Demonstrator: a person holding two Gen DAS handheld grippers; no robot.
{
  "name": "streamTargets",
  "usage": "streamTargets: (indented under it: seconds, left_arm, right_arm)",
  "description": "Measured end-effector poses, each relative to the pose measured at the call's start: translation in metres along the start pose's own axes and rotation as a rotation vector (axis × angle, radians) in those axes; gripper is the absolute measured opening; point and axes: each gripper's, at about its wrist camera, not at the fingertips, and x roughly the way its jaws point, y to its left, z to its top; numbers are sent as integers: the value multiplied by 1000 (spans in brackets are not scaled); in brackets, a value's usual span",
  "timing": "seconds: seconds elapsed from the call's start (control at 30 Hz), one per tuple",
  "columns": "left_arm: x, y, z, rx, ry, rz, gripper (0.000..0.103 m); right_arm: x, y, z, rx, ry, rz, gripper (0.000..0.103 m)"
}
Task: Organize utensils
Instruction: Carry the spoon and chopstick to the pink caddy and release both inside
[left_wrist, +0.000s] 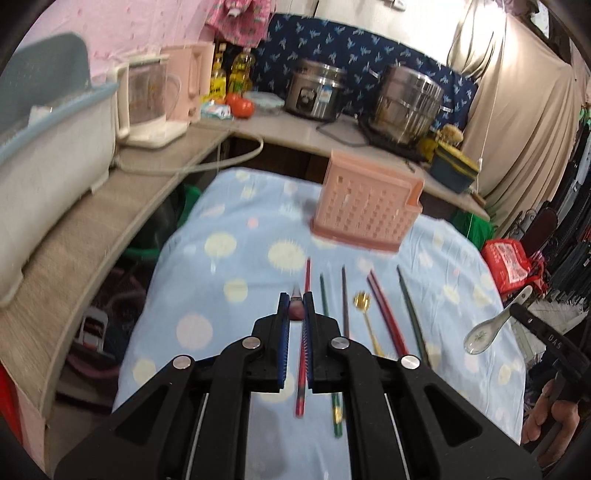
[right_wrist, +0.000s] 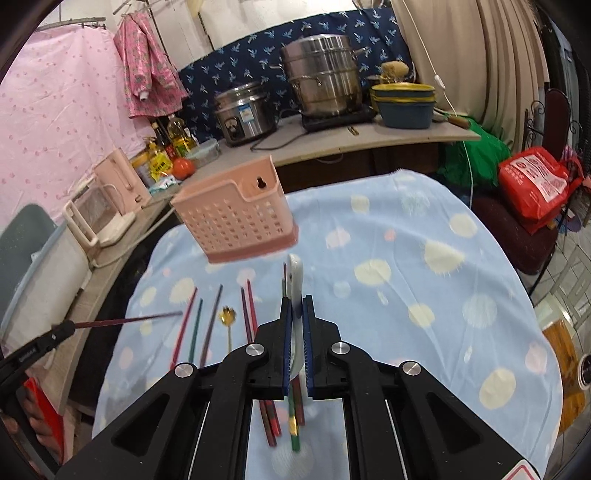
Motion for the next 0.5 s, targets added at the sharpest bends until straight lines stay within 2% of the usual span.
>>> streamTargets:
  seconds: [0.23,0.5]
  left_arm:
    - [-3,-17,77,49,-137,6,7]
    - [0,-40,157,89,-257,-5,7]
  right_arm:
    - [24,16,52,-26,-47,20,6]
    - [62,37,111,-47,-91,36,6]
